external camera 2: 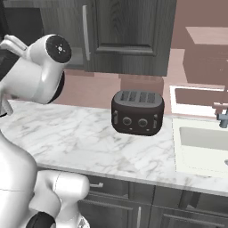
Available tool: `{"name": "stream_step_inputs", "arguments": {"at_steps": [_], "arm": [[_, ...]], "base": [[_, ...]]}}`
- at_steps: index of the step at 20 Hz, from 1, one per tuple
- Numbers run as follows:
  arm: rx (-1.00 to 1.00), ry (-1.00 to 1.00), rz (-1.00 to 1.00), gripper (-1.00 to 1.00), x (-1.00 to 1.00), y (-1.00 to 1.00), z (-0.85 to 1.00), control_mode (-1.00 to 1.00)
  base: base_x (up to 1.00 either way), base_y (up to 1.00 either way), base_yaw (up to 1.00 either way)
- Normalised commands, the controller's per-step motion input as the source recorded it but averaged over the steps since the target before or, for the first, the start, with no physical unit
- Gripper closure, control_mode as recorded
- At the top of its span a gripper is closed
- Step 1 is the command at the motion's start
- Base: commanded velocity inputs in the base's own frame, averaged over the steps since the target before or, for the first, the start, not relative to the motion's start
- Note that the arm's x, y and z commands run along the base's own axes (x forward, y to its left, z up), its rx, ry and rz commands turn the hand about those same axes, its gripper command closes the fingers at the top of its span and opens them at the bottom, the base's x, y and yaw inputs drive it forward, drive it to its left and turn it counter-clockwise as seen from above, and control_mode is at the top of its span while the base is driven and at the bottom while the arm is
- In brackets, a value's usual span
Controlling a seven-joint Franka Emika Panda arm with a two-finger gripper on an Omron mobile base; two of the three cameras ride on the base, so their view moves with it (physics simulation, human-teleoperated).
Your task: Open the cabinet, pick the kettle from the cabinet, and place it in the sink.
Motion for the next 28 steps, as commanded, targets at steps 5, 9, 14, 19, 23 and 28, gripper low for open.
{"name": "stream_step_inputs", "arguments": {"at_steps": [5,9,14,19,23,28], "arm": [[0.09,0.08,0.13,-1.0,0.25,0.09,-0.06,-1.0],[0.07,0.11,0.11,-1.0,0.25,0.12,-0.1,-1.0],[0.02,0.02,0.09,-1.0,0.21,0.17,-0.08,-1.0],[0.0,0.02,0.04,-1.0,0.2,0.2,-0.08,-1.0],[0.09,0.15,0.06,-1.0,0.27,0.14,-0.07,-1.0],[0.04,0.02,0.01,-1.0,0.23,0.25,-0.07,-1.0]], "base": [[0.0,0.0,0.0],[0.0,0.0,0.0],[0.0,0.0,0.0],[0.0,0.0,0.0],[0.0,0.0,0.0],[0.0,0.0,0.0]]}}
